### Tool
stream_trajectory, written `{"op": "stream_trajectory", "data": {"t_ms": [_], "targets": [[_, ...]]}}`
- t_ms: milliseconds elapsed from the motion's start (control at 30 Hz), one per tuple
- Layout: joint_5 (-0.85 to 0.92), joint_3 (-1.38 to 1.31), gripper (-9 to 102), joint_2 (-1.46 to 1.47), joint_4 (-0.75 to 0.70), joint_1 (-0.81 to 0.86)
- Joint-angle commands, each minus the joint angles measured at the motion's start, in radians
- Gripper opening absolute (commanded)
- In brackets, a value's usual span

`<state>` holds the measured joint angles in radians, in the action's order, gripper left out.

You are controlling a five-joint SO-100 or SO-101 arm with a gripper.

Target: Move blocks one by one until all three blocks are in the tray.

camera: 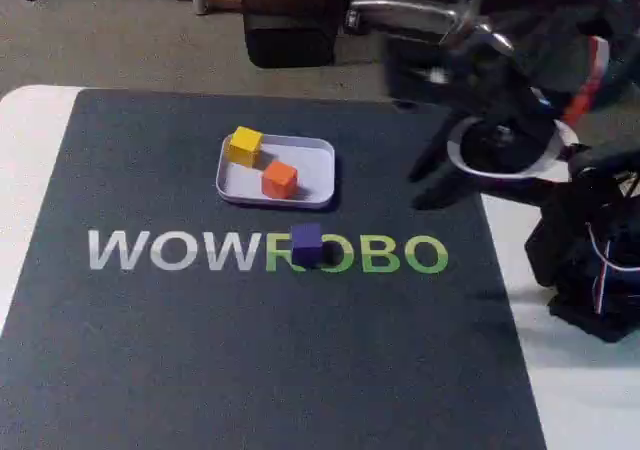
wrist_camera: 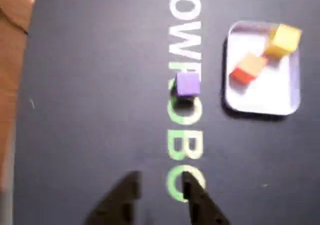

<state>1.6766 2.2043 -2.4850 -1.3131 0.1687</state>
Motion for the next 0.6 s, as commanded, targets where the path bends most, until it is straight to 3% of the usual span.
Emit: {"op": "stream_trajectory", "data": {"t_ms": [0, 300, 567], "targets": [[-0.057, -0.17, 11, 0.202, 0.005, -0.003], [-0.041, -0.164, 14, 0.437, 0.158, 0.13], [0.071, -0.005, 17, 0.442, 0.333, 0.193]]}}
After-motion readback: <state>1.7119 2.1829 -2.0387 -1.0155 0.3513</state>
